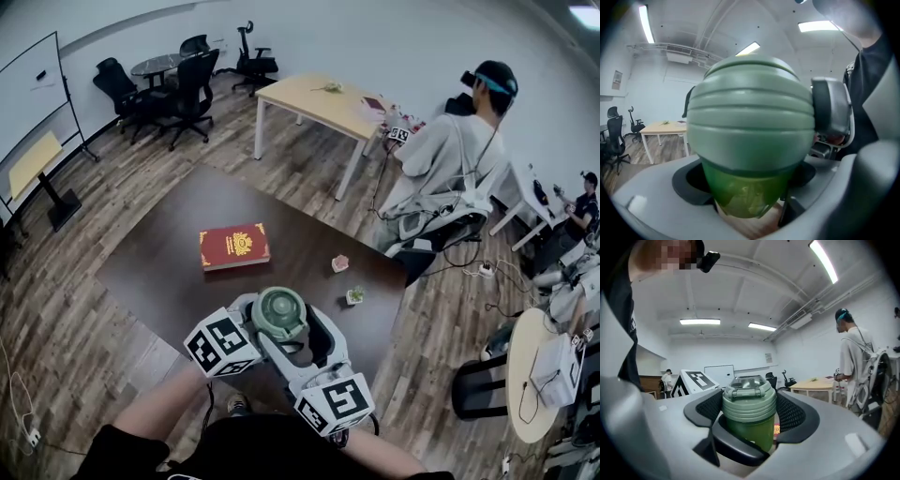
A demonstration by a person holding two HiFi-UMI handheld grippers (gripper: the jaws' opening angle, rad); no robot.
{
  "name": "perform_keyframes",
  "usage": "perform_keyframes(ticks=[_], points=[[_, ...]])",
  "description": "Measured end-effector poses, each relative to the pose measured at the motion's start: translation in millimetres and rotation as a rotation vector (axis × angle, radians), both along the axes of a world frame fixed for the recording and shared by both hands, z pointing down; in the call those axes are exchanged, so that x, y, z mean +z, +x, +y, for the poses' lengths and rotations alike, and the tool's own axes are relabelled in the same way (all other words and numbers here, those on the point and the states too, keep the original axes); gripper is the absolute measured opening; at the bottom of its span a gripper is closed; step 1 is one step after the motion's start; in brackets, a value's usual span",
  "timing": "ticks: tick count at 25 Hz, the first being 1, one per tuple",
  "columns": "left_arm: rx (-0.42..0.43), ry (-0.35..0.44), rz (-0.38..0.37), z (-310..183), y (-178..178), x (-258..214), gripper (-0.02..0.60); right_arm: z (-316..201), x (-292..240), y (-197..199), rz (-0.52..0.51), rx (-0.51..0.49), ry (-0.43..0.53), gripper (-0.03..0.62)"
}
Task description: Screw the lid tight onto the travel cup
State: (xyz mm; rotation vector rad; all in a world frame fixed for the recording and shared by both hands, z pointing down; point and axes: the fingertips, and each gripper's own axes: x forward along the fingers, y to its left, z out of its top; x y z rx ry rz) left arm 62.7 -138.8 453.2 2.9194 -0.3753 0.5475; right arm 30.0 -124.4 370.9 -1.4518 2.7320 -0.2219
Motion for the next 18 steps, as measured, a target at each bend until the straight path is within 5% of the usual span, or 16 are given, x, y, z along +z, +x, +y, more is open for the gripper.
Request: perform_keyframes(ticks=[3,7,13,18], points=[[0.002,-0.001,-0.007,-2,1,4,0.416,-1,5,1,0.020,0.022,-0.001,0.374],[0.011,-0.022,0.026,-7,-3,8,0.416,-6,11,-4,0.077,-0.121,0.050,0.377],[0.211,-0.057,0.065,29,1,1,0.417,10,10,2,0.086,-0.675,0.091,0.430],[0.374,-0.112,0.108,62,8,-5,0.417,31,8,4,-0.008,-1.101,-0.024,0.428]])
